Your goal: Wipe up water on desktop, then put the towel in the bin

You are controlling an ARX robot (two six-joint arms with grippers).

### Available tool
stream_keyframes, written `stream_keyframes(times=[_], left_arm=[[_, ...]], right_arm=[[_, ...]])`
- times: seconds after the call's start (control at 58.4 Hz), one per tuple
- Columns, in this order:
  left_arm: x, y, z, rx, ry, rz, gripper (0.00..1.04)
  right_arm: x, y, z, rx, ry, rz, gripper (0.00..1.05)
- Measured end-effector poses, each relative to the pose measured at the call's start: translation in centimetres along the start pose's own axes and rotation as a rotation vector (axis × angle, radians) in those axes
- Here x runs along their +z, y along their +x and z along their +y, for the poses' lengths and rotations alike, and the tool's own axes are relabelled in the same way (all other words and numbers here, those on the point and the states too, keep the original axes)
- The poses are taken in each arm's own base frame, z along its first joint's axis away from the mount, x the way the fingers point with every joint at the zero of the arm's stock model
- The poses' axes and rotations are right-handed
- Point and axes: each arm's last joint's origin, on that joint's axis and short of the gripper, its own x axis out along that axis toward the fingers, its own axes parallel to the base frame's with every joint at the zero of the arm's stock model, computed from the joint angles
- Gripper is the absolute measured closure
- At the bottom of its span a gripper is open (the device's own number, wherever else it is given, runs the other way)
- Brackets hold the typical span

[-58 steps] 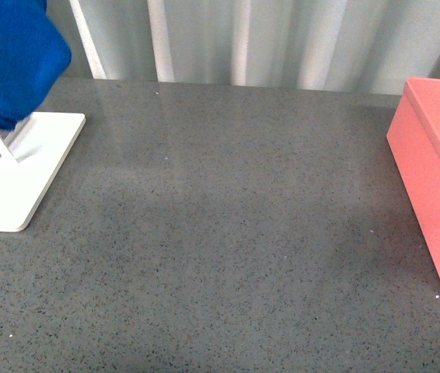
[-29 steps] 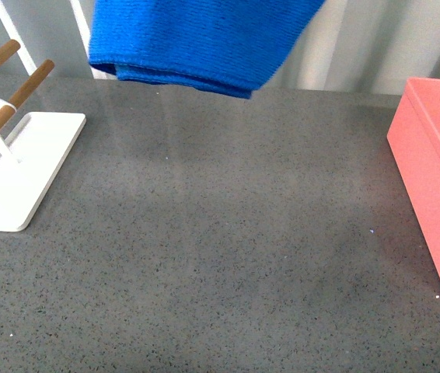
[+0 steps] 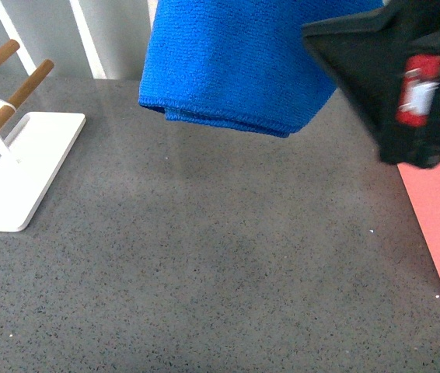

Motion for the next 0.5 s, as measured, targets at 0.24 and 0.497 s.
stream_keyframes(times=[0.24,0.497], left_arm=[[1.3,-0.3,-0.8,-0.043,-0.061,0.007,1.00],[1.5,-0.4,-1.0,-0.065,-0.101,0.041,1.00]], right_arm=[[0.1,3.7,2.4,0.018,-0.148,-0.077,0.07],[-0.5,5.0,2.3,0.044,-0.335,-0.125,0.07]])
